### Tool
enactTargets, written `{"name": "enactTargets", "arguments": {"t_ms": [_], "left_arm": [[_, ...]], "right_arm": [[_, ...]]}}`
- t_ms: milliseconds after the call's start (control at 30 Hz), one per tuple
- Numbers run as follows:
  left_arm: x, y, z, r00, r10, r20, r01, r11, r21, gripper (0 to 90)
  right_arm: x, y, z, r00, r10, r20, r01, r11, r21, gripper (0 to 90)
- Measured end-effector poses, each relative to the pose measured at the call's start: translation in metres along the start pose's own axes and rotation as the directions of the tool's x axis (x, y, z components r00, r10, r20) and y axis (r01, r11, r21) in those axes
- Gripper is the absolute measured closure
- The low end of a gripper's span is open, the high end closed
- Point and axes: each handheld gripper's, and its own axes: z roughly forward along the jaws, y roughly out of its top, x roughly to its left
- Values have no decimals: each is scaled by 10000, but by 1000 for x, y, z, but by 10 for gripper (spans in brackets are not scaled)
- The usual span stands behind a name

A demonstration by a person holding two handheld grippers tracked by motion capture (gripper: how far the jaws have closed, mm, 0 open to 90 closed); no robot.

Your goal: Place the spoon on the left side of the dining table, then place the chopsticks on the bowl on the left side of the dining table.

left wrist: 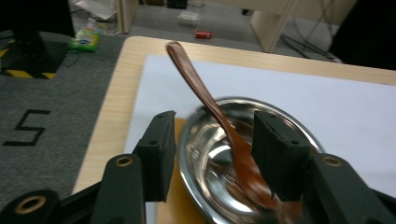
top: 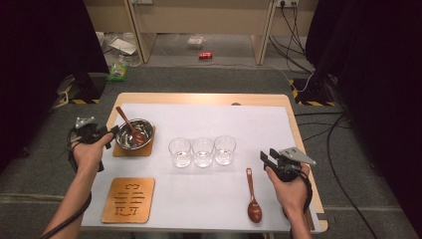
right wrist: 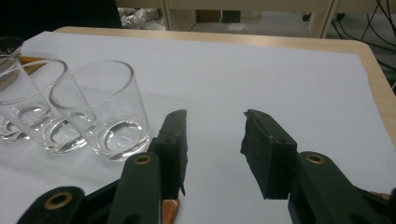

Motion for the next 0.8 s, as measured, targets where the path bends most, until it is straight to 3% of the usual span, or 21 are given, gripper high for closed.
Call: {"name": "enactTargets", "arguments": {"t_ms": [200, 400, 533, 667, 800], "left_arm": [[-12, -27, -27, 9989, 364, 295, -363, 9993, -26, 481], [-19, -50, -38, 9986, 132, 514, -137, 9998, 107, 474], [-22, -55, -38, 9981, 469, 395, -481, 9984, 306, 469], [-26, -56, -39, 9980, 320, 547, -336, 9990, 299, 463], [-29, -59, -40, 9969, 331, 720, -354, 9989, 319, 460]], "right_arm": [[-10, 0, -4, 9992, 246, 306, -259, 9987, 436, 613], [-19, 0, -4, 9977, 434, 514, -487, 9931, 1065, 629], [-26, 1, -4, 9962, 561, 660, -657, 9860, 1534, 646], [-33, 2, -7, 9932, 814, 833, -963, 9761, 1949, 670], [-39, 4, -11, 9904, 908, 1041, -1152, 9589, 2592, 700]]}}
